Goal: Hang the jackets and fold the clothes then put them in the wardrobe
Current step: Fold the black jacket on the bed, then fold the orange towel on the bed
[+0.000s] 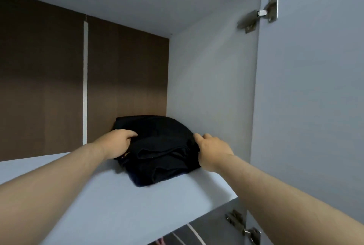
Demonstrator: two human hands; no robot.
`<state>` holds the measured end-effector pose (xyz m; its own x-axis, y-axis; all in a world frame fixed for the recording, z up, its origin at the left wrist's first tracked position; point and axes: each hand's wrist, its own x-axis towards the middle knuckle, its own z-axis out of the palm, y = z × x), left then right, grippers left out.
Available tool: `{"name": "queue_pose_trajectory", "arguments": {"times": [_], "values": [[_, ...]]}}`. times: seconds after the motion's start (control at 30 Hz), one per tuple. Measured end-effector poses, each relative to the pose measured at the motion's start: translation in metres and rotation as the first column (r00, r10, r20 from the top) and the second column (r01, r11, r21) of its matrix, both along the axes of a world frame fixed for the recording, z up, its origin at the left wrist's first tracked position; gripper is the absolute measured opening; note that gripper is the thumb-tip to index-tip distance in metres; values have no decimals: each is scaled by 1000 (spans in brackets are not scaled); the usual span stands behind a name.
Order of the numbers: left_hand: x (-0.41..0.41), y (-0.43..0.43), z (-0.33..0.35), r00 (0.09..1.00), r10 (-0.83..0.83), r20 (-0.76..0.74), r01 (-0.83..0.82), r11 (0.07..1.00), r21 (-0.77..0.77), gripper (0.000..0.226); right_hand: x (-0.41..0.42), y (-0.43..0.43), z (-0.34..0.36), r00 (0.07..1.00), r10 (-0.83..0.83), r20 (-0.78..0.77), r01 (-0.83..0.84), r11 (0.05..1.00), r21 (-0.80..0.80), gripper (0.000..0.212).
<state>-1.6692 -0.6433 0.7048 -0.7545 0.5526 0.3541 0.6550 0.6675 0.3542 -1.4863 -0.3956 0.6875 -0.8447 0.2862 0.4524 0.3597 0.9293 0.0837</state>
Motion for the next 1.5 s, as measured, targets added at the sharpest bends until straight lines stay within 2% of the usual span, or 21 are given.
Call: {"name": "queue_pose_trajectory", "arguments": {"times": [0.1, 0.2, 0.27, 0.33, 0.43, 0.53, 0.63, 0.77, 0.87, 1.0, 1.1, 1.17, 1.37, 1.5], "values": [[48, -3, -4, 997, -54, -47, 57, 997, 59, 45, 51, -4, -3, 998, 60, -36, -59, 998, 35, 44], [100, 1, -13, 991, -25, -134, 22, 1000, -23, 56, 112, -6, -14, 994, 92, -67, -91, 996, 12, 38], [142, 7, -20, 982, -26, -187, 25, 1000, -10, 60, 156, -6, -27, 993, 84, -82, -87, 996, -32, 42], [190, 19, -29, 978, -104, -181, 107, 994, 8, 58, 199, -5, -43, 992, 82, -91, -87, 994, -59, 42], [264, 46, -44, 954, -246, -169, 239, 969, -63, 54, 264, -3, -59, 994, 60, -90, -66, 996, -68, 40], [329, 75, -35, 901, -336, -274, 299, 939, -168, 55, 329, 0, -56, 995, 7, -96, -7, 1000, 1, 36], [392, 104, -7, 835, -409, -368, 395, 911, -117, 56, 394, 3, -32, 982, -44, -182, 61, 994, 89, 30], [484, 146, 7, 711, -577, -401, 631, 776, 1, 55, 492, 8, -6, 953, -134, -273, 182, 970, 162, 27], [542, 177, -3, 591, -690, -417, 767, 641, 27, 53, 569, 22, -10, 906, -289, -308, 345, 927, 146, 27], [611, 231, -24, 446, -818, -362, 879, 477, 4, 57, 661, 46, -41, 801, -560, -211, 577, 817, 21, 34], [665, 276, -50, 361, -902, -235, 927, 374, -11, 64, 719, 55, -73, 696, -701, -156, 688, 713, -135, 48], [697, 305, -70, 296, -946, -130, 954, 300, -13, 67, 753, 57, -95, 612, -780, -128, 754, 625, -201, 50], [774, 382, -141, 117, -986, 119, 988, 103, -117, 70, 848, 50, -154, 357, -934, 21, 867, 323, -379, 52], [832, 417, -166, 6, -985, 174, 990, -20, -142, 69, 906, 28, -169, 173, -985, 15, 876, 147, -459, 54]]}}
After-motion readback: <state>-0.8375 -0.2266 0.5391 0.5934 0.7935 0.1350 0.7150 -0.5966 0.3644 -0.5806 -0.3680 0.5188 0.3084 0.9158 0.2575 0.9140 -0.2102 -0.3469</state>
